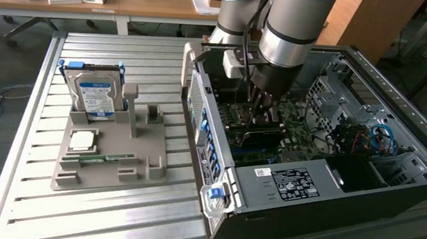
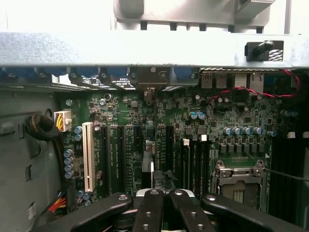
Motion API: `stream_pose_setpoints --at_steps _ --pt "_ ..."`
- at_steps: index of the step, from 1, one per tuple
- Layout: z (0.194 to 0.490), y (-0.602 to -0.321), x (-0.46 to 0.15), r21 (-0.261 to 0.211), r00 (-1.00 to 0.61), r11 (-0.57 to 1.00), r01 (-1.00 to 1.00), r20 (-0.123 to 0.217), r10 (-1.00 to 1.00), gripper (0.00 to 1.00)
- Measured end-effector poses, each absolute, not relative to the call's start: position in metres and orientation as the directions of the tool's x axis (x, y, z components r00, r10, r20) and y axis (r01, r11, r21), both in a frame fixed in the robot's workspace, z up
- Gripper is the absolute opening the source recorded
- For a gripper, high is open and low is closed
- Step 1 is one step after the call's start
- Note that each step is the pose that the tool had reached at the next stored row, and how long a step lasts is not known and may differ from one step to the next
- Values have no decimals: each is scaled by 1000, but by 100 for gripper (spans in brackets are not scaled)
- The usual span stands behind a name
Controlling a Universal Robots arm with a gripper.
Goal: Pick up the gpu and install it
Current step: 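Press down on the gpu until it lock into place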
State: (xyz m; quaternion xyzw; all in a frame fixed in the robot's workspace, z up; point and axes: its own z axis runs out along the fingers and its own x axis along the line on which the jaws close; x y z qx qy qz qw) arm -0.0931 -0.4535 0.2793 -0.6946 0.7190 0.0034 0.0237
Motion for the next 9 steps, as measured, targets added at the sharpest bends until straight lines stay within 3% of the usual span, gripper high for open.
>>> stream_pose_setpoints --at_steps 9 --pt "274 -453 -93 -28 -34 35 -999 -44 -998 11"
